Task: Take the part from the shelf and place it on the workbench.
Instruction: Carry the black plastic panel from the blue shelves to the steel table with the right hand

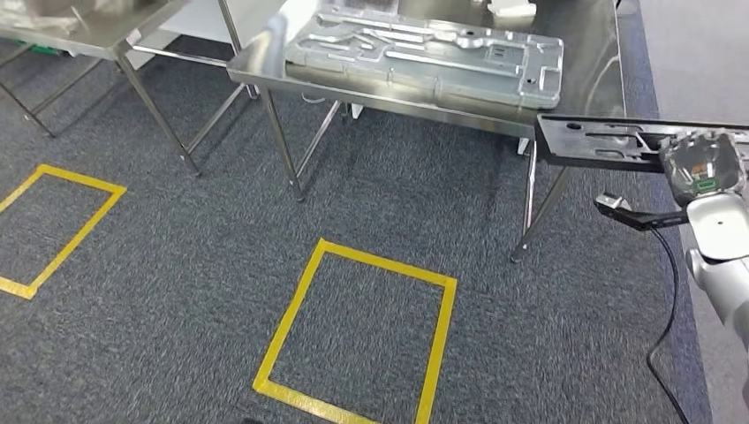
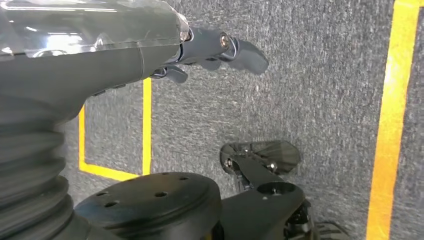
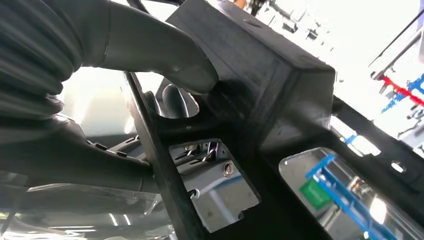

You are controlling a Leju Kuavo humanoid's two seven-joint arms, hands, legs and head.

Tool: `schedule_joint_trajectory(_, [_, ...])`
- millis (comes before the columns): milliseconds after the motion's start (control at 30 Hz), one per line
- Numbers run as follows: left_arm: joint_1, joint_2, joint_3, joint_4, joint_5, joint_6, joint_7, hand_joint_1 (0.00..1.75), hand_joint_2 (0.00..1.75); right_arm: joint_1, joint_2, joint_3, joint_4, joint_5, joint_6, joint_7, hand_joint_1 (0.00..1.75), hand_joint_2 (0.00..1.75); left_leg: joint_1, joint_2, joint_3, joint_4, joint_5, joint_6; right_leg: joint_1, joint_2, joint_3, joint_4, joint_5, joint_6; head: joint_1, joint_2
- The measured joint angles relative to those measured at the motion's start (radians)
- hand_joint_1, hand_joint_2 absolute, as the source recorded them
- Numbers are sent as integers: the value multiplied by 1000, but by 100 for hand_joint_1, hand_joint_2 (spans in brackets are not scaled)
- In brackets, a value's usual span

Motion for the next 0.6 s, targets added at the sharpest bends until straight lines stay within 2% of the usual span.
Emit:
schedule_joint_trajectory(33, [-1,0,0,0,0,0,0,0,175,0,0,0,-1,-1,0,-1,175,175,3,-1,-13,35,12,-3,1,3,11,2,-11,-11,0,0])
schedule_joint_trajectory(67, [-1,0,0,0,-1,0,0,0,175,-2,0,0,-3,-1,0,-2,175,175,4,-2,-44,91,21,-4,4,6,24,2,-22,-19,-1,0])
schedule_joint_trajectory(100, [-2,0,0,0,-1,0,0,0,175,-3,1,0,-4,-2,0,-2,175,175,3,-4,-89,162,23,-3,8,8,40,-1,-34,-26,-2,0])
schedule_joint_trajectory(133, [-1,0,0,0,0,0,0,0,175,-2,1,0,-4,-2,0,-2,175,175,0,-5,-140,230,8,1,13,8,58,-5,-47,-31,-2,0])
schedule_joint_trajectory(167, [1,0,0,0,0,0,-2,0,175,1,1,0,-4,-2,0,-2,175,175,-5,-6,-188,282,-26,5,18,10,80,-9,-61,-36,-3,0])
schedule_joint_trajectory(200, [2,0,0,0,0,-1,-3,0,175,5,2,0,-4,-1,0,-2,175,175,-12,-7,-225,305,-70,12,24,12,104,-14,-77,-40,-3,0])
schedule_joint_trajectory(233, [2,0,1,0,0,-1,-4,0,175,9,4,0,-4,-1,0,-3,175,175,-19,-7,-249,301,-110,21,30,14,130,-18,-94,-44,-3,0])
schedule_joint_trajectory(267, [2,0,1,0,-1,-2,-6,0,175,11,7,1,-4,1,0,-4,175,175,-28,-8,-264,272,-129,32,37,17,159,-23,-111,-47,-3,0])
schedule_joint_trajectory(300, [2,0,1,0,-1,-3,-6,0,175,12,12,1,-4,4,0,-5,175,175,-38,-10,-270,223,-105,48,43,19,190,-29,-130,-49,-3,0])
schedule_joint_trajectory(333, [4,1,1,0,-1,-4,-6,0,175,14,17,1,-4,7,1,-6,175,175,-48,-15,-272,158,-23,67,48,20,217,-36,-148,-51,-3,0])
schedule_joint_trajectory(367, [6,2,1,0,0,-5,-6,0,175,16,23,2,-3,10,3,-6,175,175,-61,-23,-274,98,73,84,54,25,245,-42,-166,-51,-3,0])
schedule_joint_trajectory(400, [8,3,1,0,0,-7,-6,0,175,15,29,4,-3,12,7,-6,175,175,-71,-34,-270,55,155,96,59,28,269,-49,-185,-50,-3,0])
schedule_joint_trajectory(433, [8,3,1,1,-1,-8,-6,0,175,12,35,6,-2,13,12,-6,175,175,-76,-42,-262,32,205,101,63,33,291,-51,-198,-48,-2,0])
schedule_joint_trajectory(467, [6,4,1,0,-1,-10,-4,0,175,1,42,9,-3,14,20,-6,175,175,-80,-48,-252,28,204,102,65,39,303,-41,-200,-44,-2,0])
schedule_joint_trajectory(500, [3,2,1,0,-2,-10,-2,0,175,-17,48,12,-5,14,32,-5,175,175,-79,-49,-234,27,189,104,64,39,295,-8,-188,-41,-2,0])
schedule_joint_trajectory(533, [2,2,1,0,-5,-10,0,0,175,-39,52,16,-7,14,45,-6,175,175,-77,-47,-219,25,177,107,60,36,269,50,-163,-36,-3,0])
schedule_joint_trajectory(567, [1,3,1,0,-7,-10,1,0,175,-69,56,23,-8,14,64,-8,175,175,-77,-45,-205,23,164,112,58,28,221,124,-140,-29,-4,0])
schedule_joint_trajectory(600, [3,4,1,0,-10,-10,2,0,175,-101,59,30,-7,13,85,-12,175,175,-76,-42,-190,22,152,117,55,19,164,200,-131,-23,-5,0])
